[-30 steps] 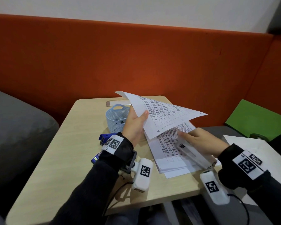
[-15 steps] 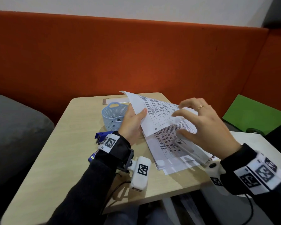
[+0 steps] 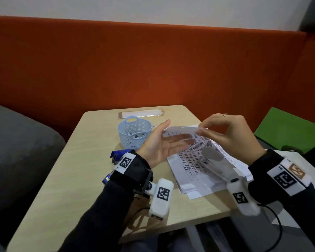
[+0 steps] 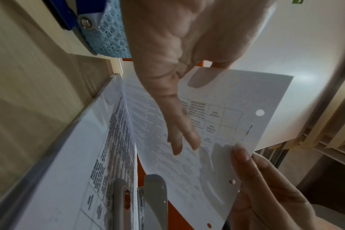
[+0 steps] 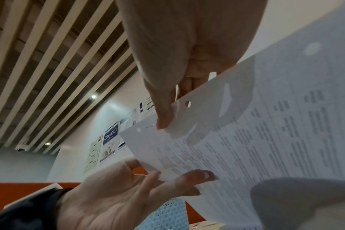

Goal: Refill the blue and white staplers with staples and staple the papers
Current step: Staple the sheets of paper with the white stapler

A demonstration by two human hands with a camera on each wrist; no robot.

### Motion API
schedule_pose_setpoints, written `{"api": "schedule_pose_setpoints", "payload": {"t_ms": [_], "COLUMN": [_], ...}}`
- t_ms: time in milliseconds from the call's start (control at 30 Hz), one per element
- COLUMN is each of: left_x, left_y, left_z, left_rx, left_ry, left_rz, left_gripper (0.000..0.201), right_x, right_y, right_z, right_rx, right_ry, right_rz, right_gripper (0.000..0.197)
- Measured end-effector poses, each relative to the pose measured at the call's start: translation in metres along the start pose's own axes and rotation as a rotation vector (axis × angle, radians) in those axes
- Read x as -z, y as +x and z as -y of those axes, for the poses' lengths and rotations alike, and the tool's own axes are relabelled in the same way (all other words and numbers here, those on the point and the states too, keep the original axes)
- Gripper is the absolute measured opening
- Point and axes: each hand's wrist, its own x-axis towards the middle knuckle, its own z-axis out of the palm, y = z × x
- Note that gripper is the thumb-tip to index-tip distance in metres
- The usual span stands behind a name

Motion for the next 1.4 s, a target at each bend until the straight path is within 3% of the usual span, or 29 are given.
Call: {"api": "schedule_pose_setpoints", "payload": {"t_ms": [167,533,700,1000,1400], "left_x": [0.002,0.003,0.004,0.002,0.003], "left_y": [0.001,-0.001,0.000,0.000,0.000], "left_z": [0.000,0.001,0.001,0.001,0.001], "left_rx": [0.084,0.086,0.086,0.099,0.101], "left_ry": [0.000,0.009,0.019,0.028,0.047], "left_rz": [0.042,0.046,-0.027,0.028,0.028], "left_gripper": [0.067,0.048,0.042,0.059,0.061], "right_x": [-0.001,-0.009,-0.010,-0.007,-0.008], "right_y": [0.003,0.004,0.007,0.010,0.011], "right_z": [-0.002,0.003,0.006,0.011,0.011], "right_rx": [-0.043,0.019,0.083,0.081,0.083], "right_ry": [0.008,-0.050,-0.073,-0.029,-0.015], "right_rz": [0.037,0.047,0.046,0.036,0.087], "right_gripper": [0.010,0.004,0.016,0.007,0.012]}}
